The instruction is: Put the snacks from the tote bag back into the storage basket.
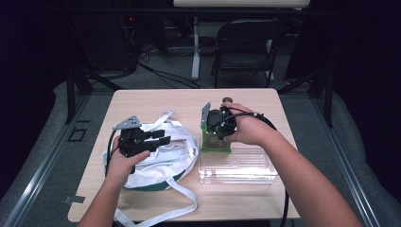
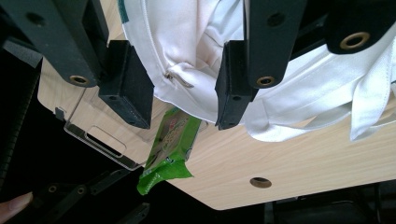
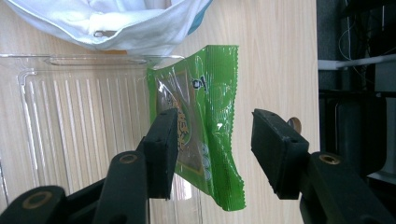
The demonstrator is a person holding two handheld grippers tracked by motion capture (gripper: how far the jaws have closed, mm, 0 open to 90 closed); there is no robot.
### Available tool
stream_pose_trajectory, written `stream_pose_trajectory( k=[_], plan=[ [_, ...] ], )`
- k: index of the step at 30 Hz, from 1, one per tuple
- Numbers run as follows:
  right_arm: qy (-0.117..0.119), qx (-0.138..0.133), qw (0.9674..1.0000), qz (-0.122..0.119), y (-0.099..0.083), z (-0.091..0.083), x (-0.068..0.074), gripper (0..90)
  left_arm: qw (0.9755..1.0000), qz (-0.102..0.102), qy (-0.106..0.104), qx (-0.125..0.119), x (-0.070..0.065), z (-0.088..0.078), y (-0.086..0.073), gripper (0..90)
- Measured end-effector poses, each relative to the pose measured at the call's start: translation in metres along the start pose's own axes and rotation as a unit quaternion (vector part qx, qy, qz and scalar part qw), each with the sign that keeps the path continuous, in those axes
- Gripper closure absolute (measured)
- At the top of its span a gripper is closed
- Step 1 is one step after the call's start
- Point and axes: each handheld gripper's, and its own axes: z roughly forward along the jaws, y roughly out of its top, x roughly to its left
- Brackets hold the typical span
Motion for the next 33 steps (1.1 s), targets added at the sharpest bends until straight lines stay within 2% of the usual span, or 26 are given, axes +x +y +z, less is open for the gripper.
stream_pose_trajectory(
  k=[21, 28, 33],
  plan=[
    [-0.011, -0.010, 0.9999, 0.004, -0.001, -0.019, 0.003, 50.9, 1.0000, -0.002, 0.003, -0.002, 0.001, -0.001, 0.000, 55.8],
    [-0.015, -0.020, 0.9996, 0.017, -0.002, -0.026, 0.006, 50.9, 1.0000, -0.002, 0.003, -0.003, 0.001, -0.002, 0.000, 55.8],
    [-0.014, -0.032, 0.9988, 0.036, -0.006, -0.029, 0.007, 50.9, 1.0000, -0.002, 0.004, -0.004, 0.002, -0.002, 0.000, 55.8]
  ],
)
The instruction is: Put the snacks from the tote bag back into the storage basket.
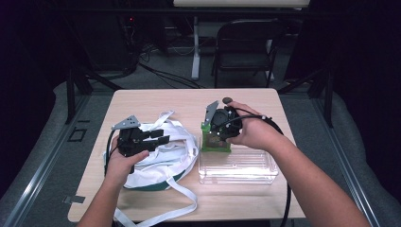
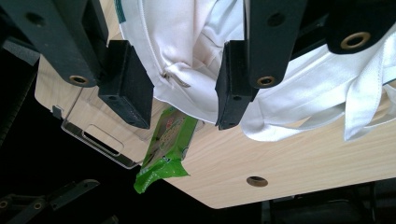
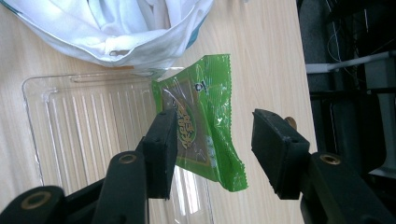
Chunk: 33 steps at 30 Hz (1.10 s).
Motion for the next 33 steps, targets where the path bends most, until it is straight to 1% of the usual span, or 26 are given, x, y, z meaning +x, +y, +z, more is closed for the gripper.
stream_pose_trajectory(
  k=[7, 8, 14, 17, 19, 20, 21, 27, 33],
  plan=[
    [-0.006, -0.010, 0.9996, 0.025, -0.008, -0.006, -0.002, 50.9, 1.0000, -0.002, 0.003, 0.000, 0.001, -0.001, 0.000, 55.8],
    [-0.007, -0.013, 0.9993, 0.033, -0.009, -0.008, -0.002, 50.9, 1.0000, -0.002, 0.003, 0.000, 0.001, -0.001, 0.000, 55.8],
    [-0.006, -0.028, 0.9976, 0.063, -0.016, -0.015, -0.002, 50.9, 1.0000, -0.006, 0.003, -0.002, 0.001, -0.001, -0.001, 55.7],
    [-0.010, -0.031, 0.9970, 0.071, -0.019, -0.017, -0.001, 50.9, 1.0000, -0.004, 0.005, 0.000, 0.002, -0.001, -0.001, 55.8],
    [-0.009, -0.037, 0.9961, 0.080, -0.022, -0.019, 0.000, 50.9, 1.0000, -0.005, 0.005, -0.001, 0.002, -0.001, -0.001, 55.7],
    [-0.008, -0.046, 0.9950, 0.088, -0.023, -0.019, 0.001, 50.9, 1.0000, -0.005, 0.005, -0.001, 0.002, -0.001, -0.001, 55.8],
    [-0.009, -0.044, 0.9950, 0.089, -0.024, -0.020, 0.001, 50.9, 1.0000, -0.005, 0.006, 0.000, 0.002, -0.001, -0.001, 55.7],
    [-0.007, -0.060, 0.9913, 0.118, -0.030, -0.027, 0.005, 50.9, 1.0000, -0.007, 0.006, -0.002, 0.002, -0.001, -0.001, 55.7],
    [-0.003, -0.082, 0.9849, 0.152, -0.038, -0.034, 0.009, 50.9, 0.9999, -0.009, 0.007, -0.002, 0.003, -0.001, -0.001, 55.7]
  ],
)
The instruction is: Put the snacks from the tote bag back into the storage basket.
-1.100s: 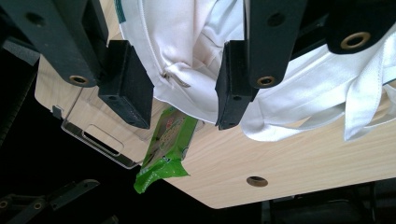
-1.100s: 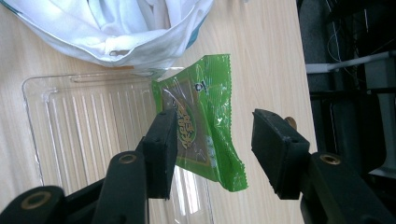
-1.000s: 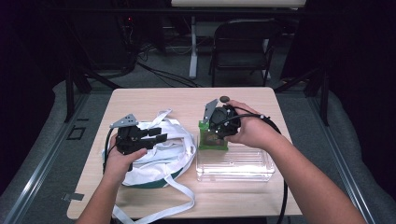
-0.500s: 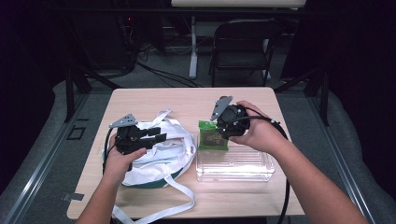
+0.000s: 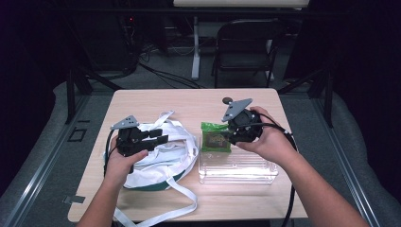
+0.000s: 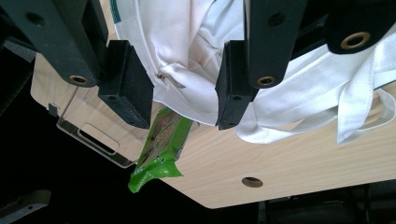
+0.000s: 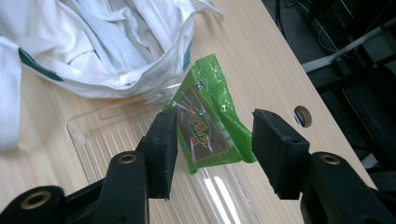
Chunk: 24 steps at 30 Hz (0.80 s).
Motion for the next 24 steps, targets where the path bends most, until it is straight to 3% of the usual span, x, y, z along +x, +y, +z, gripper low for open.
stream_pose_trajectory(
  k=[14, 24],
  plan=[
    [-0.003, -0.043, 0.9963, 0.074, -0.027, -0.016, -0.002, 51.0, 1.0000, 0.000, 0.002, 0.000, 0.001, -0.001, 0.000, 55.6],
    [0.006, -0.064, 0.9920, 0.109, -0.048, -0.020, 0.010, 51.4, 1.0000, -0.001, 0.003, 0.000, 0.001, -0.001, 0.000, 55.4]
  ],
)
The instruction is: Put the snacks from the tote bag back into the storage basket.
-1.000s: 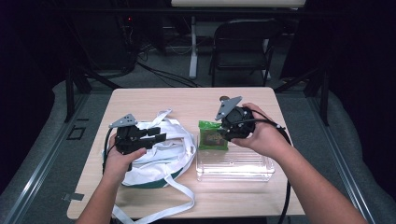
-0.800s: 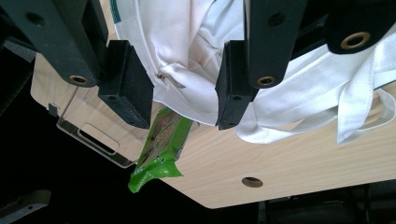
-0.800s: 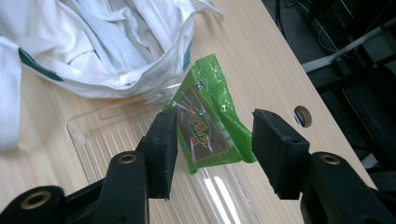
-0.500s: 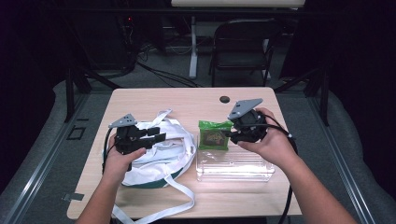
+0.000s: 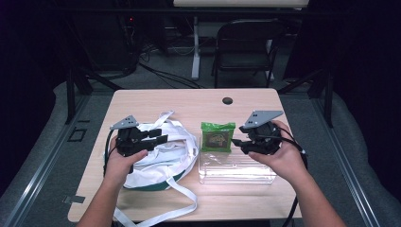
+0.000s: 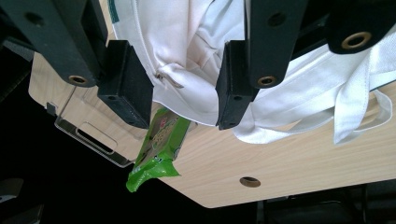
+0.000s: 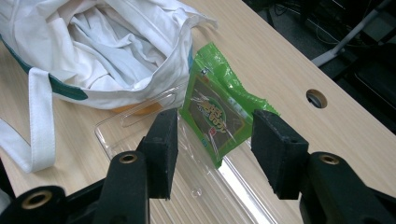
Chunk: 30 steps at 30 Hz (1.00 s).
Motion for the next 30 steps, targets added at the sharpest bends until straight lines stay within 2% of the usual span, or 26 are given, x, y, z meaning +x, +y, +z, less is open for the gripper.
stream_pose_trajectory(
  k=[11, 18, 30],
  plan=[
    [-0.004, -0.015, 0.9997, 0.017, -0.025, -0.001, 0.002, 51.4, 1.0000, 0.000, 0.004, 0.000, 0.001, 0.000, -0.001, 54.7],
    [-0.007, -0.029, 0.9994, 0.020, -0.039, 0.001, 0.013, 51.4, 1.0000, -0.003, 0.005, -0.003, 0.002, -0.001, -0.001, 54.1],
    [0.018, -0.035, 0.9988, 0.030, -0.055, 0.012, 0.029, 51.4, 0.9999, -0.002, 0.010, 0.001, 0.003, -0.001, -0.002, 53.5]
  ],
)
